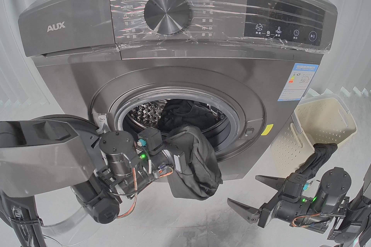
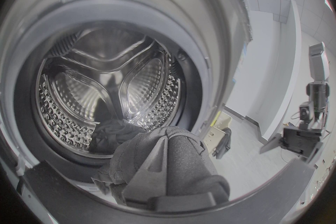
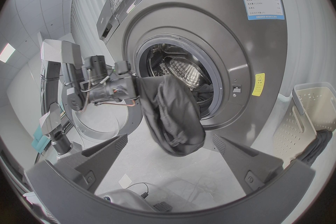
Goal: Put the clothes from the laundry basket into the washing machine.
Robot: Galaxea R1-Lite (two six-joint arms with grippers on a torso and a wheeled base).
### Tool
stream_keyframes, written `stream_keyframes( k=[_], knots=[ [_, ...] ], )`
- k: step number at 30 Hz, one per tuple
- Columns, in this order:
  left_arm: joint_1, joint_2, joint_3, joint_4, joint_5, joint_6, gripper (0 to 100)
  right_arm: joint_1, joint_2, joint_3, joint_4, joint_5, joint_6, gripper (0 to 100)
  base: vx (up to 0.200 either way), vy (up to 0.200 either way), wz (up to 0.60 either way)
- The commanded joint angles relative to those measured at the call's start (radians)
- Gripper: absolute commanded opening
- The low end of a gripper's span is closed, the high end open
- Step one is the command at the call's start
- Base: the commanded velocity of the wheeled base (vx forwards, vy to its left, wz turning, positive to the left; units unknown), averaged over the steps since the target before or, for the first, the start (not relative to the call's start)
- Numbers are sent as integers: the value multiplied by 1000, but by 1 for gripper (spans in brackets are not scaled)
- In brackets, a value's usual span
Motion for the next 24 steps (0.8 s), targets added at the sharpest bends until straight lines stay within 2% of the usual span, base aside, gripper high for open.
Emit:
stream_keyframes(
  k=[1, 3, 9, 13, 22, 24],
  knots=[
    [42, 139, -147, -1, 2, -4, 0, -4, -1, 1, -1, 1, 0, 100, 0, 0, 0],
    [48, 157, -194, 1, 11, -11, 0, -4, 2, 1, -1, 2, 0, 100, 0, 0, 0],
    [53, 232, -289, 19, 54, -6, 0, -10, 4, 1, -1, 2, 0, 100, 0, 0, 0],
    [68, 274, -340, 36, 55, -4, 0, -10, 5, 1, -1, 2, 1, 100, 0, 0, 0],
    [117, 343, -568, 180, 68, 3, 0, -10, 12, 5, -1, 4, 1, 100, 0, 0, 0],
    [119, 343, -598, 234, 68, 15, 0, -10, 13, 5, -1, 4, 1, 100, 0, 0, 0]
  ],
)
